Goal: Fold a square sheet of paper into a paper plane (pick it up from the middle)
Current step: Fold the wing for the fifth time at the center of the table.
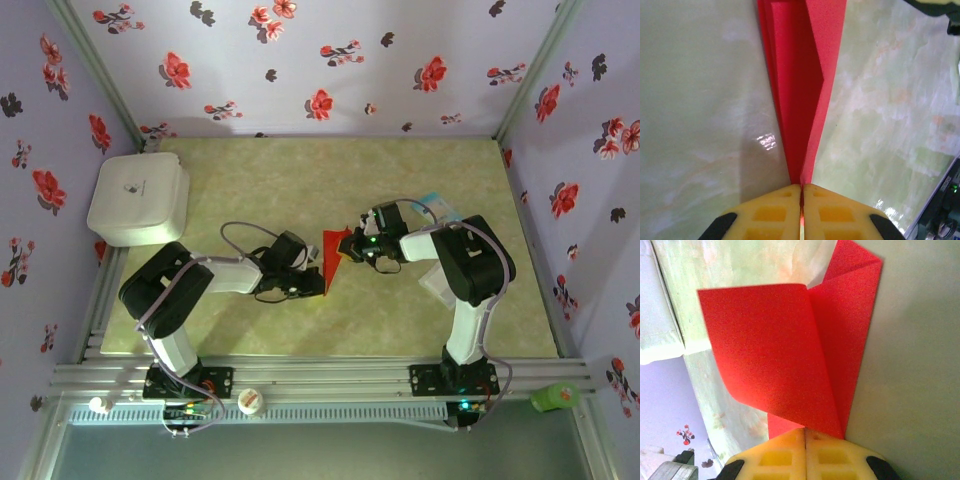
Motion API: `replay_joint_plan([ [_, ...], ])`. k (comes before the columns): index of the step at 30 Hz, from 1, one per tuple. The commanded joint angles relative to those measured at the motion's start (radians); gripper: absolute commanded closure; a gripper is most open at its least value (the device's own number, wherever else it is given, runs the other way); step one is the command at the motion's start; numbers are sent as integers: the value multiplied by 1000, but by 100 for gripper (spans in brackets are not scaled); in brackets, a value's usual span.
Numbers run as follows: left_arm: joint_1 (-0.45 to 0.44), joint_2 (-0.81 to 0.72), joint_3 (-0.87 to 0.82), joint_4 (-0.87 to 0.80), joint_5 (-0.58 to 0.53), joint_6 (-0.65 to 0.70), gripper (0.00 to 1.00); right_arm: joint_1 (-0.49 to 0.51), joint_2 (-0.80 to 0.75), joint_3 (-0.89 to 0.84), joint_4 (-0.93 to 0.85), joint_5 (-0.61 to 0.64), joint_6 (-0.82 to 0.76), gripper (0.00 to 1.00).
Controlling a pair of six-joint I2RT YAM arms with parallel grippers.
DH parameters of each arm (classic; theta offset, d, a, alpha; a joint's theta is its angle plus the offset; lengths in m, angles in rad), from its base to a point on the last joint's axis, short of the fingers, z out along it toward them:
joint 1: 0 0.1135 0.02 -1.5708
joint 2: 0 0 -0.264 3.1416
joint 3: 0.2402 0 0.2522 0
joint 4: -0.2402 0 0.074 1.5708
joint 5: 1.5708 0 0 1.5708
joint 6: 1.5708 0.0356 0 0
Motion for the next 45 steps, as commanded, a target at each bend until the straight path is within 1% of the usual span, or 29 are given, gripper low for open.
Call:
replay_joint_plan([
  [1,-14,-15,-15,-103,51,63,85,14,30,-5,-88,76,-28,93],
  [2,-15,-17,-15,-106,50,65,82,13,29,-5,-89,76,-28,93],
  [5,-15,-39,-27,-91,51,66,78,14,29,-3,-95,77,-29,94],
  [7,-14,-81,-44,-68,39,57,75,14,27,-2,-99,78,-31,94],
  [9,-13,-127,-64,-47,3,41,71,14,26,-2,-99,78,-31,94],
  [11,-10,-173,-69,-45,-36,32,70,14,27,-1,-100,77,-29,94],
  [12,-6,-191,-71,-39,-56,21,71,15,26,1,-100,77,-29,94],
  [15,19,-206,-70,45,-55,-35,81,14,24,2,-101,77,-29,94],
  [17,32,-169,-40,117,8,-70,88,14,24,4,-105,77,-29,94],
  [19,37,-109,15,164,78,-93,92,15,23,5,-105,76,-31,94],
  [23,35,8,108,202,128,-127,94,16,28,7,-110,76,-34,94],
  [26,35,62,147,205,129,-132,95,16,26,3,-110,75,-35,94],
  [28,35,90,165,174,122,-129,95,15,24,1,-108,76,-33,94],
  [34,35,147,139,186,119,-141,95,17,18,-1,-107,78,-31,94],
  [37,34,164,107,218,118,-160,95,17,19,-3,-109,77,-32,94],
  [45,29,178,45,283,133,-189,94,17,21,-5,-118,79,-38,94],
])
